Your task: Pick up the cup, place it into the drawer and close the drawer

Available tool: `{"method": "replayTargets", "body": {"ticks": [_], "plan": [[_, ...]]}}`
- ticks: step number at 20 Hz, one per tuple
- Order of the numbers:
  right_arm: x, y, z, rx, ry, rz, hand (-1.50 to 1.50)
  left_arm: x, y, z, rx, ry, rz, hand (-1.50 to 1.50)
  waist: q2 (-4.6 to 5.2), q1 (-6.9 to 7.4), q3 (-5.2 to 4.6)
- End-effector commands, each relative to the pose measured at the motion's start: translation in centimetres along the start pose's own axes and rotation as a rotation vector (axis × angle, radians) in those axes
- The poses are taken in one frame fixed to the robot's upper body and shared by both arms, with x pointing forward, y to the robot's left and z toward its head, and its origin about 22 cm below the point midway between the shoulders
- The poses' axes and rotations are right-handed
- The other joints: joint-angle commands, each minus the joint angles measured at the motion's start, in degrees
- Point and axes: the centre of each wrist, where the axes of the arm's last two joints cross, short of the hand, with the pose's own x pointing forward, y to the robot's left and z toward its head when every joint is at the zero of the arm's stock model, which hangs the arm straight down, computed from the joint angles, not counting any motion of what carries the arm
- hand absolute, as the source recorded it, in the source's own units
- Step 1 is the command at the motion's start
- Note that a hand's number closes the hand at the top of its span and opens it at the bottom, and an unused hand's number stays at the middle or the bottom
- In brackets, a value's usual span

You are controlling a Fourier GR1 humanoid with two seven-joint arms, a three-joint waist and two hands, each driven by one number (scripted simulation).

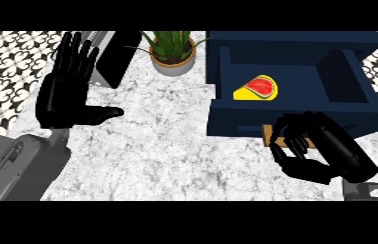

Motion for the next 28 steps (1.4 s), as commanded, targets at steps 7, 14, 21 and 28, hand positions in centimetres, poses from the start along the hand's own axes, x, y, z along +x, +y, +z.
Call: {"method": "replayTargets", "body": {"ticks": [7,14,21,28], "plan": [[-4.9,5.5,-4.7,0.085,0.067,0.196,-1.50,1.4,5.4,4.1,0.010,-0.002,0.004,-1.50,0.16,-0.35,0.01],[-7.1,7.1,-7.3,0.152,0.123,0.252,-1.50,1.6,8.2,5.3,0.023,-0.015,0.001,-1.50,0.10,-1.09,0.01],[-11.8,6.0,-9.7,0.136,0.153,0.199,-1.50,0.7,10.1,6.5,0.026,-0.014,0.012,-1.50,0.28,-0.77,0.03],[-12.6,4.6,-13.3,0.162,0.153,0.139,-1.50,0.5,11.1,6.9,0.006,-0.003,0.032,-1.50,0.77,0.33,0.06]]}}
